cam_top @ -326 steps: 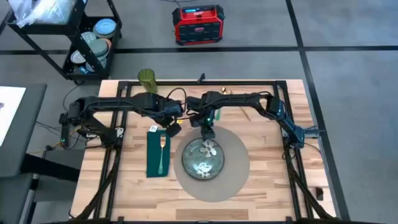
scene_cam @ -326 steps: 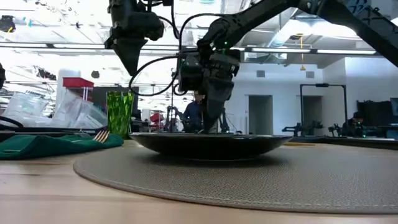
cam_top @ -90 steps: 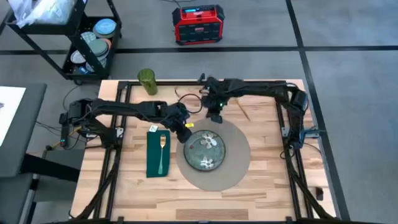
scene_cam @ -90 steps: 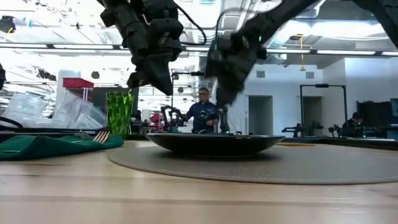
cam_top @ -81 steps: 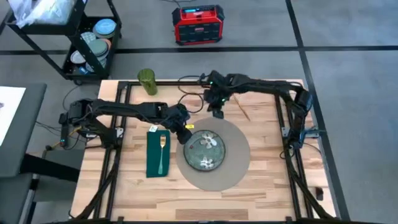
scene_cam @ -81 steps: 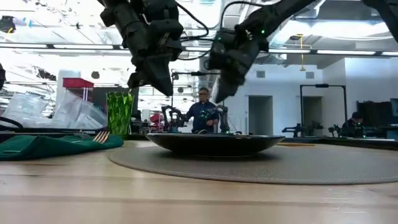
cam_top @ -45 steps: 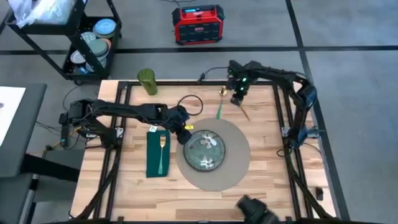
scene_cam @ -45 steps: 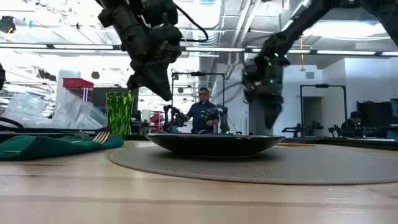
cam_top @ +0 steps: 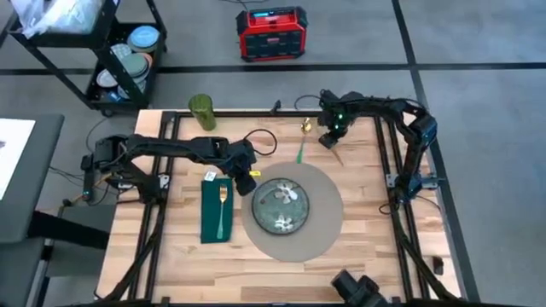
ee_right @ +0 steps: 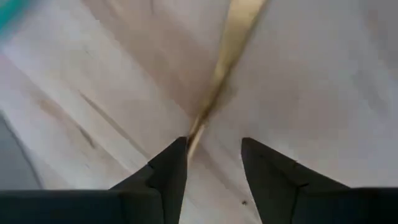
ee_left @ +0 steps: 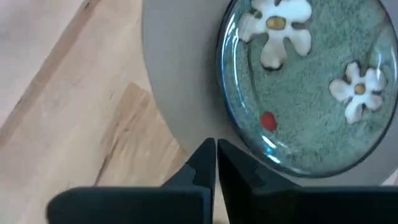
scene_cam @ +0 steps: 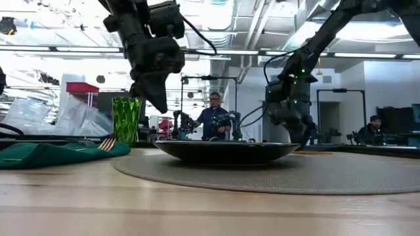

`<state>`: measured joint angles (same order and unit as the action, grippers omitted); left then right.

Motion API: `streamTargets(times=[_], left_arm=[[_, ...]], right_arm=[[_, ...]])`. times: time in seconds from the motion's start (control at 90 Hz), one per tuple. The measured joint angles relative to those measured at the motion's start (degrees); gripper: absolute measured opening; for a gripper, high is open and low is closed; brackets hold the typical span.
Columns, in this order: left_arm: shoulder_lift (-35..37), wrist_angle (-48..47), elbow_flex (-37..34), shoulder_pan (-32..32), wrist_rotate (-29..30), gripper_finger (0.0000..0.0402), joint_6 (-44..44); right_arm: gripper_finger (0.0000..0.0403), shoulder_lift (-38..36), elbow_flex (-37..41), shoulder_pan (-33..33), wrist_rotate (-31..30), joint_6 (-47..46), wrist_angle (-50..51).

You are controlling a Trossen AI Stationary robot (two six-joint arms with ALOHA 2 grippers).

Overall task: Set table place
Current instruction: Put the golden knife on the gray table mat

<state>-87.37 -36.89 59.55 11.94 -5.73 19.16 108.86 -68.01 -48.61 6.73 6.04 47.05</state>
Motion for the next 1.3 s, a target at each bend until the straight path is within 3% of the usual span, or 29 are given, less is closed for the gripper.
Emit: streamTargets(times=[0.133, 0.3, 0.389, 0.622, 0.8, 1.056, 1.3], left_arm=[[0.00, -0.10, 0.00, 0.45, -0.15, 0.0000, -1.68], [0.00, -1.04, 0.02, 1.53, -0.01, 0.0000, -3.03], [0.00, -1.33, 0.02, 1.62, -0.01, 0.0000, -4.21], [0.00, -2.77, 0.02, 1.76, -0.01, 0.0000, -5.47], [0.00, -2.83, 0.02, 2.12, -0.01, 0.0000, -6.40], [0.00, -3.19, 0.02, 3.34, 0.02, 0.0000, -6.06], [0.02, -2.63, 0.02, 4.52, 0.06, 0.0000, -6.97]], right_arm=[[0.0139, -0.16, 1.61, 1.21, 0.57, -2.79, -0.72], [0.0129, -0.20, 3.14, 4.22, -3.29, -8.89, -1.51], [0.0101, -0.22, 3.74, 5.87, -5.99, -11.46, -1.42], [0.0008, -0.24, 4.49, 7.83, -6.27, -14.83, -0.42], [0.0001, -1.20, 4.71, 8.62, -4.40, -15.77, 1.05], [0.0001, -9.23, 5.44, 11.55, 1.15, -18.68, 7.52], [0.0001, -15.70, 7.45, 17.24, 3.51, -27.14, 8.64]])
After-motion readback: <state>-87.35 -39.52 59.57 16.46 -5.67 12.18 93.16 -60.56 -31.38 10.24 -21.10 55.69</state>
